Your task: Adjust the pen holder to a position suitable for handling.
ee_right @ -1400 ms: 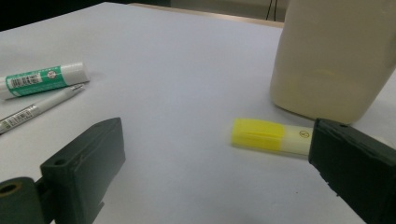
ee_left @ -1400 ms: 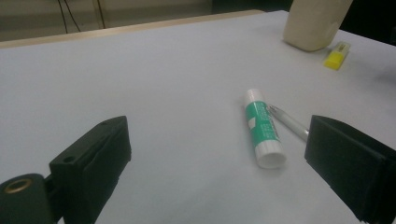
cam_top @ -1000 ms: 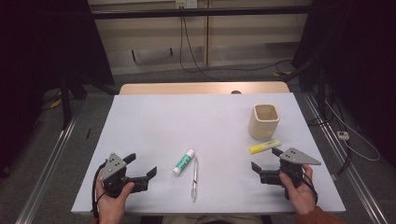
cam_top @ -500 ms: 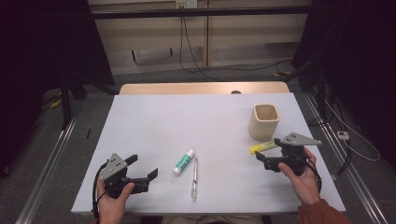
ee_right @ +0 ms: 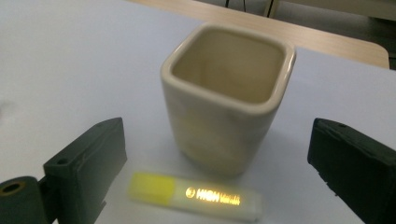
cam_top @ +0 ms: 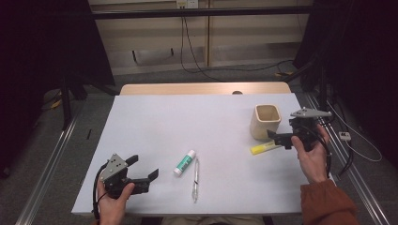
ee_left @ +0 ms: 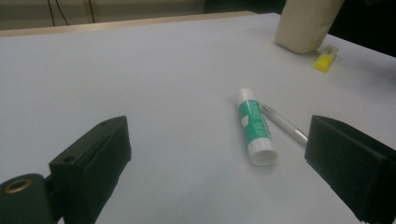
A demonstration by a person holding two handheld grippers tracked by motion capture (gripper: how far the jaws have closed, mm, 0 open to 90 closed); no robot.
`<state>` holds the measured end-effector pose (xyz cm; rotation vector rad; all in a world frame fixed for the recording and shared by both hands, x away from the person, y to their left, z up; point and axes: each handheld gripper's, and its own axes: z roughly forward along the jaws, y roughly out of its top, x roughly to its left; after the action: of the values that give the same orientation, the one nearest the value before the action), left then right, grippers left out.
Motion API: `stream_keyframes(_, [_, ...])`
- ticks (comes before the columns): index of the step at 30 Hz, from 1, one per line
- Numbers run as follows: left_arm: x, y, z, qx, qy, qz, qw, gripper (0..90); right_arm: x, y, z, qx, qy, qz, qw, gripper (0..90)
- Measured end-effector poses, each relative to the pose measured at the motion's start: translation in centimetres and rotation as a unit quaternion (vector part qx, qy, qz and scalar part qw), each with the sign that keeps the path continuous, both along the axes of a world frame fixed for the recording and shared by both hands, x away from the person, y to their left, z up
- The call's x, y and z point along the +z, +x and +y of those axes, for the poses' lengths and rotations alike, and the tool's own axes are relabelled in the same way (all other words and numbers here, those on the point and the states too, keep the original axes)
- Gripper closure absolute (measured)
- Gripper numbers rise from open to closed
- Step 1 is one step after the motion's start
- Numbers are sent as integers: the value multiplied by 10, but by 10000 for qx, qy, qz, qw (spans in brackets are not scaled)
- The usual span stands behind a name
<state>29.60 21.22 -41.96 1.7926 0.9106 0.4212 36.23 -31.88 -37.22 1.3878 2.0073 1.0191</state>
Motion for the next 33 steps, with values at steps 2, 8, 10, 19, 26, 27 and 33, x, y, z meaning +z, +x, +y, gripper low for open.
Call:
stream_keyframes(2, [0, 0, -1, -33, 21, -8, 10000, 69, 5, 10, -3, 32, 153, 13, 9999, 54])
stream_keyframes(8, [0, 1, 2, 4, -17, 7, 10000, 69, 20, 33, -7, 149, 264, 5, 9995, 67])
stream_keyframes(10, [0, 0, 2, -2, -26, 12, 10000, 69, 21, 41, -10, 234, 333, 79, 9991, 84])
stream_keyframes(19, [0, 0, 1, -26, 1, 6, 10000, 69, 12, 71, -23, 565, 454, 250, 9971, 125])
stream_keyframes(26, [0, 0, 1, -44, 25, -14, 10000, 69, 7, 90, -31, 707, 510, 341, 9956, 163])
stream_keyframes(27, [0, -1, 1, -40, 27, -17, 10000, 69, 4, 94, -33, 802, 492, 376, 9949, 194])
stream_keyframes(33, [0, 0, 1, -33, 27, -5, 10000, 69, -2, 106, -33, 972, 366, 393, 9938, 280])
